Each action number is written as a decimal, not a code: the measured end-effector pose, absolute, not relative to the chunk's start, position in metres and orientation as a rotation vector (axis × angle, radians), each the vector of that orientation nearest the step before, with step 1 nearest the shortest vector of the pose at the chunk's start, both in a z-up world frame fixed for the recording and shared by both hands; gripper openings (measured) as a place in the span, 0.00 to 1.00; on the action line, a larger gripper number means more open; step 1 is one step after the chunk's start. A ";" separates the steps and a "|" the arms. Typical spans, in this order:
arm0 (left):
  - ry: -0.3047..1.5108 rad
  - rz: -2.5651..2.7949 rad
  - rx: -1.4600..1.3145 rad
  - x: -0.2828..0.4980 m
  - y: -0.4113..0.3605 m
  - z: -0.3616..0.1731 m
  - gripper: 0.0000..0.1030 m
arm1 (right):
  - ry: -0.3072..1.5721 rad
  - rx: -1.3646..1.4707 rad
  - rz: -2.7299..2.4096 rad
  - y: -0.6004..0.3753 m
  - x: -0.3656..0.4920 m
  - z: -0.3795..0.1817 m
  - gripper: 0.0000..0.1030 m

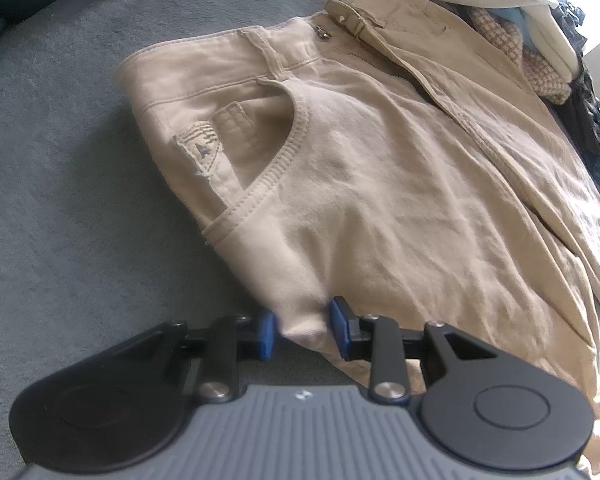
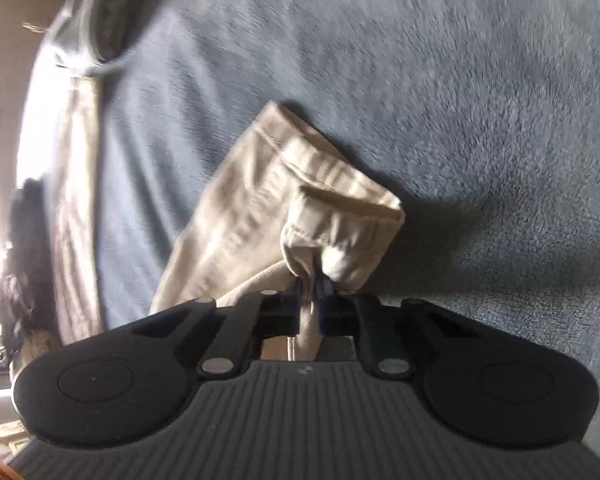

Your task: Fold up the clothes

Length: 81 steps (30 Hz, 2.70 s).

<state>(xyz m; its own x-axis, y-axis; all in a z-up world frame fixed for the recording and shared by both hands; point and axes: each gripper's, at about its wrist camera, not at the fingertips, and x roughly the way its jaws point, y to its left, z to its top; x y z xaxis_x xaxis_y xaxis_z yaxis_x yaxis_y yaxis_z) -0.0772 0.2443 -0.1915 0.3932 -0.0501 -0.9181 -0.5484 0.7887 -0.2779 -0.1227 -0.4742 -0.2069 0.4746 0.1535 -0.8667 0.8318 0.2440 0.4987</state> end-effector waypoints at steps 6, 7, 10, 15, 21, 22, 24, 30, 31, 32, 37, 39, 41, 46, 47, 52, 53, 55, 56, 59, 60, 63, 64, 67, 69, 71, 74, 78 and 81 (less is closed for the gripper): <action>1.119 0.351 -0.621 -0.081 0.242 -0.188 0.29 | 0.795 1.390 -0.480 -0.479 -0.139 -0.186 0.04; 1.118 0.358 -0.629 -0.081 0.242 -0.187 0.28 | 0.745 1.397 -0.453 -0.480 -0.135 -0.181 0.04; 1.093 0.410 -0.730 -0.085 0.248 -0.183 0.16 | 0.619 1.428 -0.367 -0.480 -0.119 -0.167 0.03; 1.058 0.492 -0.964 -0.093 0.262 -0.180 0.07 | 0.501 1.483 -0.182 -0.476 -0.052 -0.150 0.03; 1.013 0.463 -1.003 -0.101 0.262 -0.161 0.06 | 0.311 1.391 0.151 -0.453 0.005 -0.064 0.03; 1.010 0.457 -1.001 -0.102 0.261 -0.159 0.06 | 0.292 1.378 0.175 -0.453 0.004 -0.056 0.03; 1.012 0.455 -0.988 -0.105 0.259 -0.157 0.06 | 0.280 1.354 0.170 -0.462 -0.005 -0.054 0.03; 1.046 0.458 -0.963 -0.116 0.252 -0.165 0.05 | 0.344 1.431 -0.187 -0.523 -0.104 -0.148 0.00; 1.049 0.453 -0.957 -0.116 0.251 -0.165 0.05 | 0.367 1.455 -0.257 -0.534 -0.116 -0.171 0.00; 1.054 0.450 -0.945 -0.115 0.250 -0.165 0.05 | 0.391 1.482 -0.324 -0.541 -0.131 -0.190 0.00; 1.092 0.429 -0.861 -0.112 0.244 -0.164 0.08 | 0.507 1.502 -0.433 -0.543 -0.176 -0.233 0.02; 1.098 0.427 -0.854 -0.128 0.250 -0.171 0.11 | 0.545 1.488 -0.399 -0.539 -0.173 -0.234 0.03; 1.098 0.429 -0.862 -0.133 0.252 -0.172 0.13 | 0.586 1.458 -0.347 -0.532 -0.159 -0.229 0.04; 1.088 0.430 -0.886 -0.139 0.253 -0.172 0.14 | 0.666 1.353 -0.304 -0.513 -0.131 -0.202 0.43; 1.087 0.431 -0.885 -0.140 0.252 -0.172 0.14 | 0.670 1.327 -0.318 -0.515 -0.122 -0.203 0.43; 1.081 0.439 -0.854 -0.141 0.246 -0.171 0.15 | 0.679 1.330 -0.348 -0.519 -0.076 -0.221 0.44; 1.080 0.440 -0.847 -0.141 0.245 -0.170 0.15 | 0.670 1.335 -0.354 -0.518 -0.061 -0.229 0.43; 1.077 0.444 -0.837 -0.142 0.242 -0.169 0.15 | 0.654 1.320 -0.366 -0.518 -0.044 -0.235 0.40; 1.075 0.447 -0.834 -0.142 0.241 -0.168 0.15 | 0.653 1.302 -0.371 -0.517 -0.038 -0.235 0.29; 1.069 0.451 -0.830 -0.144 0.239 -0.167 0.15 | 0.684 1.235 -0.396 -0.516 -0.033 -0.234 0.05; 1.068 0.453 -0.832 -0.145 0.239 -0.166 0.15 | 0.668 1.238 -0.394 -0.516 -0.036 -0.232 0.03; 1.063 0.454 -0.833 -0.147 0.239 -0.164 0.15 | 0.619 1.193 -0.363 -0.515 -0.048 -0.211 0.02; 1.060 0.453 -0.832 -0.148 0.238 -0.163 0.15 | 0.596 1.179 -0.344 -0.515 -0.055 -0.202 0.02; 1.051 0.445 -0.830 -0.151 0.236 -0.161 0.15 | 0.547 1.132 -0.308 -0.519 -0.085 -0.175 0.01; 1.047 0.439 -0.835 -0.154 0.236 -0.159 0.15 | 0.546 1.123 -0.319 -0.523 -0.111 -0.167 0.01; 1.044 0.436 -0.841 -0.155 0.235 -0.158 0.16 | 0.565 1.128 -0.371 -0.526 -0.145 -0.171 0.01; 1.044 0.433 -0.847 -0.157 0.236 -0.156 0.16 | 0.623 1.175 -0.482 -0.530 -0.197 -0.195 0.01; 1.050 0.421 -0.855 -0.158 0.237 -0.153 0.15 | 0.645 1.264 -0.568 -0.527 -0.238 -0.228 0.01; 1.051 0.413 -0.851 -0.160 0.235 -0.148 0.12 | 0.624 1.247 -0.557 -0.524 -0.239 -0.216 0.01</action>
